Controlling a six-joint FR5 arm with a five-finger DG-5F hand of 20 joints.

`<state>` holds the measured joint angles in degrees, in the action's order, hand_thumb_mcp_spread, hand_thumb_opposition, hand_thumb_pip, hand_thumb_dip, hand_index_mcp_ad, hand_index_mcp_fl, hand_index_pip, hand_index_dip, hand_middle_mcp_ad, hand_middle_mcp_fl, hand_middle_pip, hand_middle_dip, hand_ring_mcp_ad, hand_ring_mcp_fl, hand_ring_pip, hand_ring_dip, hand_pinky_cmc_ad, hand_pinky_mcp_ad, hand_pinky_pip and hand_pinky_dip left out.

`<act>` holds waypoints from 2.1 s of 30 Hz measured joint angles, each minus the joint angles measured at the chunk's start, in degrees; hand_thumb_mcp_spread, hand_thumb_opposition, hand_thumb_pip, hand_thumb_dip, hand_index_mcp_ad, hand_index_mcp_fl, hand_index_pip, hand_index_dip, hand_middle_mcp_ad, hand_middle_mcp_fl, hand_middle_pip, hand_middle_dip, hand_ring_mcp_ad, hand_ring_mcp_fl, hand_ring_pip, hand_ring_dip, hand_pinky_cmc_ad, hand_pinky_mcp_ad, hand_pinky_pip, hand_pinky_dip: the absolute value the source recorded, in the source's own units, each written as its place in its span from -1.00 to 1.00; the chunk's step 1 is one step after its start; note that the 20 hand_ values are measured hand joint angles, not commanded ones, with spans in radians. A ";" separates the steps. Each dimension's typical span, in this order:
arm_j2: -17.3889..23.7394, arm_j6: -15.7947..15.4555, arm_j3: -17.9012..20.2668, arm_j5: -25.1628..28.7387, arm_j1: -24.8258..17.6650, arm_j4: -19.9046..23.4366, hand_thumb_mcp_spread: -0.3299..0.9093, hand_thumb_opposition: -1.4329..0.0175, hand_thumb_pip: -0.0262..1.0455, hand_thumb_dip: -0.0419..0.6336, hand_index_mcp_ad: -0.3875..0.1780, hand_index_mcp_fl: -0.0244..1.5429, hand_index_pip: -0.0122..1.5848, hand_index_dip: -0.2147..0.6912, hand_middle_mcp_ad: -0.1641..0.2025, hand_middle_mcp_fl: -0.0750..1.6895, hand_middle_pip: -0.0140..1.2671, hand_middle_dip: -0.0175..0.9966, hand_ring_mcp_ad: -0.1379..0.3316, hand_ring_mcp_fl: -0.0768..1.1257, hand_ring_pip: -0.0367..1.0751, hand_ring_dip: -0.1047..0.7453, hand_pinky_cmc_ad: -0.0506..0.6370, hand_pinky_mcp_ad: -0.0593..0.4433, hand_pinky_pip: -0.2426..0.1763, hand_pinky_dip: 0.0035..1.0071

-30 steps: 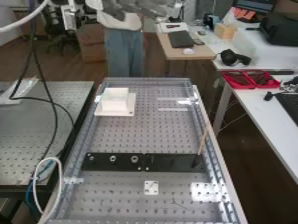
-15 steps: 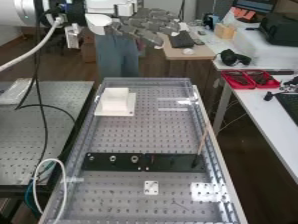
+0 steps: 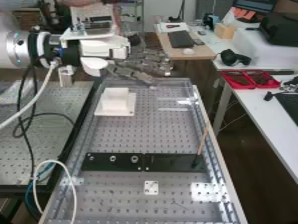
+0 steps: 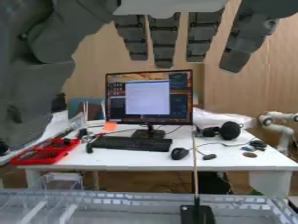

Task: Grab the bearing and place it in the white container

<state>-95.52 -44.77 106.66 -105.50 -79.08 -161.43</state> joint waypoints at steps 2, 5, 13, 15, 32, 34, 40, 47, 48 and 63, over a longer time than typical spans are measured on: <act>-0.74 -0.02 0.65 -1.29 0.83 1.35 -0.04 0.04 -0.10 -0.69 0.44 -0.90 -0.86 -0.23 0.40 -0.87 -0.78 -0.62 0.29 -0.87 -0.75 -0.60 0.11 0.34 -0.20 -0.49; -2.08 0.49 1.34 -2.99 2.11 3.13 -0.02 0.04 -0.07 -0.65 0.37 -0.88 -0.86 -0.23 0.37 -0.87 -0.77 -0.59 0.29 -0.87 -0.74 -0.60 0.11 0.35 -0.20 -0.49; -7.43 2.56 2.14 -5.73 5.54 7.73 0.06 0.02 0.02 -0.50 0.25 -0.81 -0.65 -0.23 0.40 -0.87 -0.77 -0.60 0.29 -0.87 -0.74 -0.59 0.11 0.35 -0.19 -0.49; -8.56 2.68 2.19 -6.20 6.23 8.51 0.05 0.00 0.06 -0.46 0.23 -0.79 -0.55 -0.23 0.40 -0.87 -0.77 -0.59 0.29 -0.87 -0.75 -0.58 0.11 0.35 -0.19 -0.49; -16.01 1.07 2.73 -8.72 10.18 16.16 0.14 -0.07 0.09 -0.35 0.11 -0.83 0.33 -0.26 0.40 -0.91 -0.77 -0.60 0.29 -0.87 -0.76 -0.58 0.11 0.34 -0.20 -0.57; -17.18 0.45 2.34 -8.90 10.40 16.44 0.14 -0.07 0.09 -0.35 0.10 -0.84 0.39 -0.26 0.40 -0.91 -0.77 -0.60 0.27 -0.87 -0.76 -0.58 0.11 0.34 -0.20 -0.58; -19.55 -0.87 1.79 -9.24 10.71 17.77 0.15 -0.09 0.09 -0.32 0.03 -0.85 0.56 -0.27 0.38 -0.91 -0.77 -0.60 0.26 -0.87 -0.76 -0.58 0.10 0.35 -0.20 -0.63; -21.56 -1.89 1.26 -9.81 11.25 19.00 0.18 -0.11 0.14 -0.30 0.02 -0.85 0.70 -0.16 0.38 -0.91 -0.77 -0.59 0.26 -0.87 -0.76 -0.58 0.10 0.35 -0.20 -0.63; -21.89 -2.25 1.07 -9.97 11.36 18.93 0.18 -0.12 0.17 -0.27 0.01 -0.88 0.72 -0.15 0.38 -0.91 -0.77 -0.60 0.26 -0.87 -0.76 -0.58 0.11 0.35 -0.20 -0.63; -23.20 -5.22 0.07 -10.76 11.91 17.04 0.20 -0.17 0.24 -0.03 0.01 -0.97 0.77 -0.05 0.39 -0.91 -0.77 -0.60 0.23 -0.87 -0.76 -0.58 0.10 0.35 -0.20 -0.63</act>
<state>-118.72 -49.99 106.73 -116.26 -67.17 -144.39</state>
